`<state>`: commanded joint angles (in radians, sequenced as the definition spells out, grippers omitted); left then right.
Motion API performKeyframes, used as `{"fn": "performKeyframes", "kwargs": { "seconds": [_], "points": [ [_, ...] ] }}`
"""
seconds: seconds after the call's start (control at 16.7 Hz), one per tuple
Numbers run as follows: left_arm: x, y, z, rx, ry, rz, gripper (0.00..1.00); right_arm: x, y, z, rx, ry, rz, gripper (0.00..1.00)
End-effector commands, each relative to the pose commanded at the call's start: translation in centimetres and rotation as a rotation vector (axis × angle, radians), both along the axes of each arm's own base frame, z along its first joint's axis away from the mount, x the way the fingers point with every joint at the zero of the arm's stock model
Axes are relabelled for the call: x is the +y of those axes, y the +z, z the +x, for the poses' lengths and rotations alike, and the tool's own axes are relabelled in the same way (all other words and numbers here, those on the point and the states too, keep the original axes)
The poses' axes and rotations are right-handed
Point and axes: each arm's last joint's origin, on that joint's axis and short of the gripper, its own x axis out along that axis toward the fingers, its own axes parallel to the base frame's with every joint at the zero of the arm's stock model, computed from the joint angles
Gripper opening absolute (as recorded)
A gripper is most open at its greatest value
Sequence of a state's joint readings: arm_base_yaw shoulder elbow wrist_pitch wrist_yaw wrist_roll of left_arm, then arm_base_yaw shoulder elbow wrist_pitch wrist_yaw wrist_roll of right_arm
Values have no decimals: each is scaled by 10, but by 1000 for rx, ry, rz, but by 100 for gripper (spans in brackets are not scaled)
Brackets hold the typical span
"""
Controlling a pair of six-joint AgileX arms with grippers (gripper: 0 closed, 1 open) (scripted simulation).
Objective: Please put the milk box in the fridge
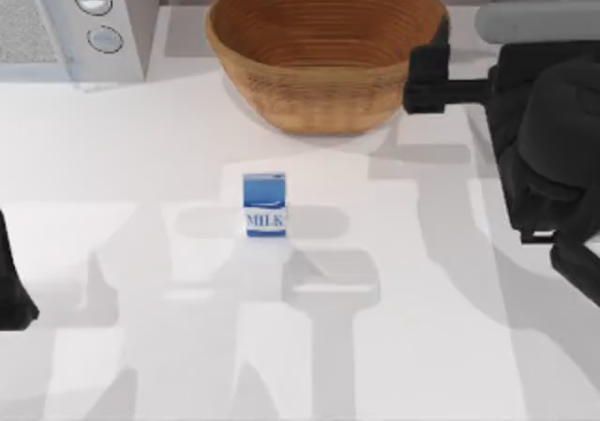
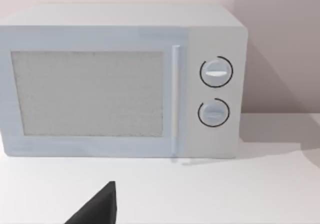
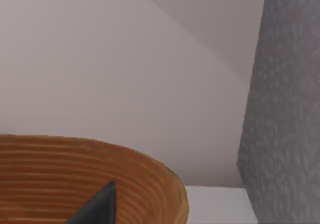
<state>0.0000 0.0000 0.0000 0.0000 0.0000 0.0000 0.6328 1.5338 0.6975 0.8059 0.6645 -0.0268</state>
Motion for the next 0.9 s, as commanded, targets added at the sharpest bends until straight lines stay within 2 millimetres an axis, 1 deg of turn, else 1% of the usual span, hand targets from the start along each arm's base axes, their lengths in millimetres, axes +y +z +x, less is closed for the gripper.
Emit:
{"fn": "performKeyframes", "kwargs": {
  "seconds": [0.12, 0.24, 0.36, 0.48, 0.6, 0.72, 0.78, 0.9],
  "points": [
    [0, 0, 0, 0, 0, 0, 100, 45, -26, 12, -1, 1, 2, 100],
    [0, 0, 0, 0, 0, 0, 100, 88, -60, 15, -3, 2, 7, 100],
    [0, 0, 0, 0, 0, 0, 100, 125, -96, 9, -6, 3, 15, 100],
    [0, 0, 0, 0, 0, 0, 100, 154, -133, -2, -9, 4, 25, 100],
    [0, 0, 0, 0, 0, 0, 100, 175, -166, -15, -11, 5, 36, 100],
    [0, 0, 0, 0, 0, 0, 100, 189, -193, -28, -13, 6, 47, 100],
    [0, 0, 0, 0, 0, 0, 100, 193, -203, -33, -14, 6, 51, 100],
    [0, 0, 0, 0, 0, 0, 100, 198, -215, -40, -15, 6, 57, 100]
  ]
}}
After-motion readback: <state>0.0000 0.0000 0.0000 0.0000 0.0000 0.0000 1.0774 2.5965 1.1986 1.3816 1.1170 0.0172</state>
